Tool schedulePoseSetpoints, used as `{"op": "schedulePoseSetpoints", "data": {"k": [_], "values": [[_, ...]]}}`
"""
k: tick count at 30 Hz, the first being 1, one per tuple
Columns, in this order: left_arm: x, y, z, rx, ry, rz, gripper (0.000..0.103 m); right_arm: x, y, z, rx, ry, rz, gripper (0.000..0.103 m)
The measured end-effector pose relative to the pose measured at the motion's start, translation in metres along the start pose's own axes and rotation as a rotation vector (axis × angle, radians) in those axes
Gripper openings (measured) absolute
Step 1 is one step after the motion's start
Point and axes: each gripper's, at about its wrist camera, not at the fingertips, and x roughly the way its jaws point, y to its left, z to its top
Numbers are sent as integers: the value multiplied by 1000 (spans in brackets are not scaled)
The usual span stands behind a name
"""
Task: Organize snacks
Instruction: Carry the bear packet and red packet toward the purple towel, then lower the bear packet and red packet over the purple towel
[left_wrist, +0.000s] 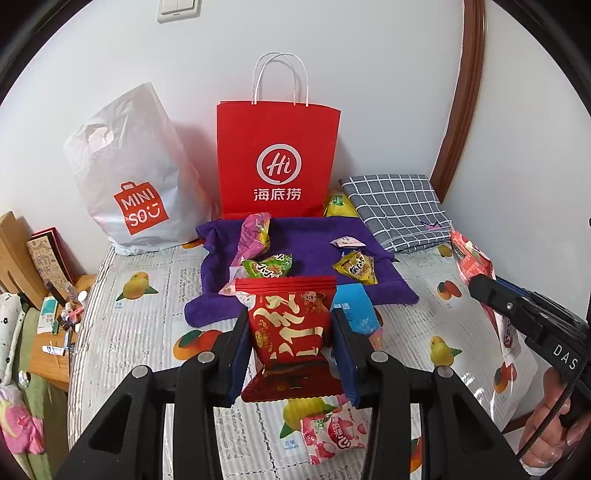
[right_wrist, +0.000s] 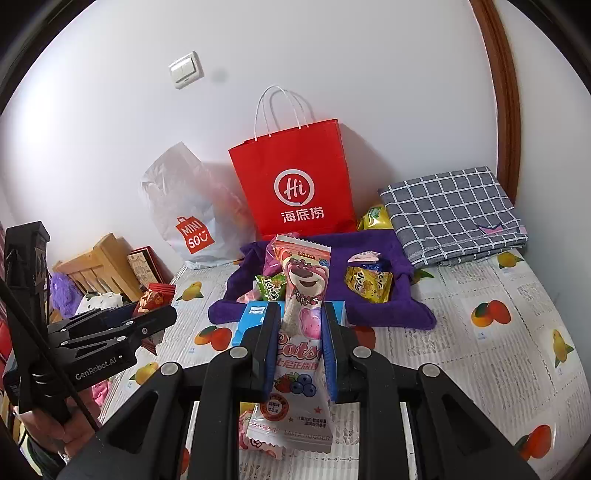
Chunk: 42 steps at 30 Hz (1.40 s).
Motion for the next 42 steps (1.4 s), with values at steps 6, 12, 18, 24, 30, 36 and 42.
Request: {"op": "schedulePoseSetpoints", "data": {"k": [6, 12, 18, 24, 30, 36, 42], "values": [[5, 3, 2, -4, 6, -1, 39, 8, 1, 4, -1, 6, 2, 21], [11, 5, 2, -10, 16, -3, 39, 16, 3, 1, -4, 25, 3, 21], [13, 8, 2, -19, 16, -4, 39, 20, 1, 2, -3, 31, -3, 21], [15, 8, 5, -16, 18, -16, 39, 21, 1, 7, -9, 23, -14, 21], [22, 10, 11, -22, 17, -28, 39, 26, -2, 14, -20, 21, -29, 21], [32, 14, 14, -33, 30, -34, 39, 34, -3, 22, -28, 19, -35, 21], [42, 19, 22, -43, 38, -33, 39, 46, -5, 29, -38, 27, -40, 21]]}}
